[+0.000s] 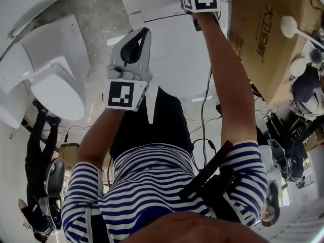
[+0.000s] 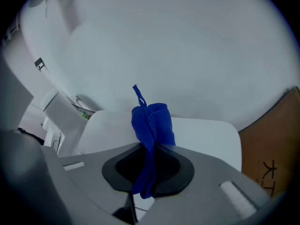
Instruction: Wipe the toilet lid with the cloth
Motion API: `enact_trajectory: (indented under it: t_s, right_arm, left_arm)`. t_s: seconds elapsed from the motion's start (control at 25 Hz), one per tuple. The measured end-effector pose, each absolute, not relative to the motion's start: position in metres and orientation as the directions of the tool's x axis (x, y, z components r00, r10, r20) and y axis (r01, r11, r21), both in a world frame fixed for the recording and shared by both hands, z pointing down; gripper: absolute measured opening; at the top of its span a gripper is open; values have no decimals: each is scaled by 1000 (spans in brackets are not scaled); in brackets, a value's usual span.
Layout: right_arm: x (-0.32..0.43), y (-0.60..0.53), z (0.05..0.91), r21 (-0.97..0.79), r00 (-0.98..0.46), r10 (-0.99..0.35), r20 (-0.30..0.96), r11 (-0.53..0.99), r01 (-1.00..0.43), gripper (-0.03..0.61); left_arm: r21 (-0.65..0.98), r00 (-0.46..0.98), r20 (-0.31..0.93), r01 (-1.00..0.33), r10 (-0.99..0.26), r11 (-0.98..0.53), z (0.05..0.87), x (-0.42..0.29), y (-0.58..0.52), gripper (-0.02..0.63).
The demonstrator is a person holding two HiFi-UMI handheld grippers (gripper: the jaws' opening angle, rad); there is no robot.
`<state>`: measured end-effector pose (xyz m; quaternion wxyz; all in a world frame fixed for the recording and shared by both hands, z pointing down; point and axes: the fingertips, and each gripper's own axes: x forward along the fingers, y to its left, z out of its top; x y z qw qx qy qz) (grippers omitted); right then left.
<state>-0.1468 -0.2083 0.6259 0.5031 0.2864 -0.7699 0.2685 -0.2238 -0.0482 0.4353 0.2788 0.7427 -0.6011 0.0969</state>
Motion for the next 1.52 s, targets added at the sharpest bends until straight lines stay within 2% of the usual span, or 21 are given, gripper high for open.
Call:
enact_trajectory:
  t_s: [0.44,0.84,1.12,1.52]
  right_arm:
    - [-304,-79,621,-342,-506,35,862,777,-528,48]
    - [-322,-59,620,-360,-520,35,854,761,-540,48]
    - [-253,-104,582,-318,-537,-79,840,730,-604,48]
    - [-29,-208,568,-138,-356,-274,893,586,-798,48]
  left_arm:
    - [270,184,490,-962,-852,-53,428,-277,-9,3]
    - [277,179,482,-960,-858,-44,429,-289,3,3]
    - [302,236,462,-948,-855,-99,428,-247,-12,3]
    - [341,374,453,-911,-809,-230,421,-129,-49,3]
